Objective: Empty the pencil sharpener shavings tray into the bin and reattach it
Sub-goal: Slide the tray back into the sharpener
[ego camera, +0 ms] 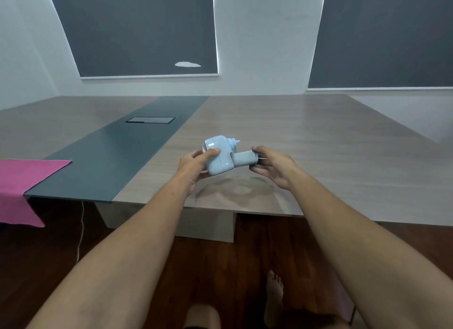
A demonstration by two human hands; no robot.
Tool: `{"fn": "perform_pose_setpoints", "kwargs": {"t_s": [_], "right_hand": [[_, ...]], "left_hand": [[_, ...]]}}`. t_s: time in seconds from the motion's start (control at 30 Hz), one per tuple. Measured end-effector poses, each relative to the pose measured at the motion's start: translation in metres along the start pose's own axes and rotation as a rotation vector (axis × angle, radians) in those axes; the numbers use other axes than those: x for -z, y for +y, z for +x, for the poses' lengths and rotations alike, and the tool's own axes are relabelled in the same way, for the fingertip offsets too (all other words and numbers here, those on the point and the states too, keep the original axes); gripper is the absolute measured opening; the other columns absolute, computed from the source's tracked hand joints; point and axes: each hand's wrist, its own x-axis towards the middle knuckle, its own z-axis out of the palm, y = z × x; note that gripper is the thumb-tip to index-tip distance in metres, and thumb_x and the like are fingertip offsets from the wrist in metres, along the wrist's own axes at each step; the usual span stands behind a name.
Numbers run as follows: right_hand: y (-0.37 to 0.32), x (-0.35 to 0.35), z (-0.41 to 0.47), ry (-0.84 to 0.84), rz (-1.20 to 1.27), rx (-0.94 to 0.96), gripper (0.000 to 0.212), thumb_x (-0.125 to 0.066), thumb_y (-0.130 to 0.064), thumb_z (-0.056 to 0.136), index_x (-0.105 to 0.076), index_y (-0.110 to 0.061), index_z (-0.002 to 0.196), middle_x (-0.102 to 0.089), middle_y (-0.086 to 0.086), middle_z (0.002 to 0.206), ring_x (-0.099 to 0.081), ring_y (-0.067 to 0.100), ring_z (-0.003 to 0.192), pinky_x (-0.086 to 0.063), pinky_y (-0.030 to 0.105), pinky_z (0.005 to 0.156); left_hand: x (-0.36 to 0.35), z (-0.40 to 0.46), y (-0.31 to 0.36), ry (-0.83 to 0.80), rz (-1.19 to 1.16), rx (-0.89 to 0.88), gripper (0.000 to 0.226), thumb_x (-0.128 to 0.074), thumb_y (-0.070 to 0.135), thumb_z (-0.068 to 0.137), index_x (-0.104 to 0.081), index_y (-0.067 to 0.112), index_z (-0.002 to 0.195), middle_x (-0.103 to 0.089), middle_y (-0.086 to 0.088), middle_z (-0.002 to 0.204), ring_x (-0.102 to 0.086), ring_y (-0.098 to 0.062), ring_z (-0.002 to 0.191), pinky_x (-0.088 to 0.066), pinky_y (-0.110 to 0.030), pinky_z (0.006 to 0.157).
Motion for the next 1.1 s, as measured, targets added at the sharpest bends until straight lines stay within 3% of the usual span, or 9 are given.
{"fn": "perform_pose_setpoints", "kwargs": {"t_s": [0.17,0.33,0.53,0.7,0.83,1.0,1.1], "right_hand": [[-0.005,0.002,-0.006,-0.066,0.028,0.045,0.026,-0.076,-0.012,0.083,-0.068,0.003,0.102,-0.070,0.022,0.104,-0.069,0.032,0.099,-0.060,0.037,0.087],[-0.009,-0.003,-0.013,-0.118,0.043,0.063,0.021,-0.074,-0.009,0.085,-0.068,0.005,0.100,-0.071,0.022,0.102,-0.069,0.032,0.099,-0.055,0.040,0.096],[-0.010,-0.009,-0.021,-0.149,0.001,0.071,0.044,-0.079,-0.016,0.082,-0.062,0.004,0.117,-0.070,0.024,0.110,-0.071,0.033,0.092,-0.061,0.038,0.083],[-0.005,-0.013,-0.028,-0.191,-0.002,0.075,0.030,-0.079,-0.016,0.082,-0.053,-0.008,0.096,-0.069,0.018,0.104,-0.072,0.032,0.089,-0.063,0.038,0.078],[0.002,-0.014,-0.027,-0.209,0.000,0.078,0.029,-0.078,-0.014,0.083,-0.055,-0.007,0.099,-0.068,0.021,0.108,-0.071,0.033,0.096,-0.062,0.038,0.082],[0.005,-0.015,-0.025,-0.171,-0.098,0.073,0.024,-0.078,-0.019,0.083,-0.057,-0.008,0.089,-0.067,0.020,0.110,-0.070,0.035,0.096,-0.061,0.037,0.081],[0.004,-0.017,-0.024,-0.112,-0.205,0.084,0.031,-0.081,-0.026,0.081,-0.061,-0.007,0.094,-0.069,0.020,0.115,-0.071,0.032,0.093,-0.061,0.035,0.080]], "left_hand": [[0.002,-0.005,0.004,-0.022,-0.024,-0.002,0.024,-0.075,0.025,0.080,-0.070,0.015,0.101,-0.071,-0.006,0.098,-0.068,-0.021,0.081,-0.055,-0.026,0.056],[-0.002,-0.011,0.012,-0.066,-0.037,-0.006,0.037,-0.076,0.025,0.078,-0.070,0.010,0.112,-0.072,-0.008,0.101,-0.069,-0.021,0.081,-0.056,-0.027,0.059],[-0.015,-0.017,0.020,-0.077,-0.049,-0.022,0.041,-0.077,0.026,0.077,-0.070,0.010,0.114,-0.073,-0.011,0.111,-0.070,-0.023,0.086,-0.057,-0.028,0.061],[-0.023,-0.021,0.024,-0.088,-0.050,-0.032,0.036,-0.078,0.024,0.078,-0.070,0.012,0.110,-0.073,-0.010,0.111,-0.070,-0.022,0.088,-0.058,-0.028,0.063],[-0.024,-0.024,0.023,-0.078,-0.076,-0.031,0.035,-0.080,0.020,0.078,-0.069,0.010,0.110,-0.072,-0.006,0.105,-0.070,-0.016,0.084,-0.060,-0.027,0.065],[-0.022,-0.024,0.022,-0.030,-0.053,-0.027,0.055,-0.084,0.018,0.072,-0.064,0.003,0.121,-0.071,-0.008,0.110,-0.070,-0.017,0.087,-0.061,-0.028,0.066],[-0.024,-0.020,0.020,0.072,-0.013,-0.033,0.063,-0.089,0.017,0.065,-0.060,0.004,0.120,-0.070,-0.008,0.110,-0.070,-0.020,0.091,-0.061,-0.036,0.076]]}}
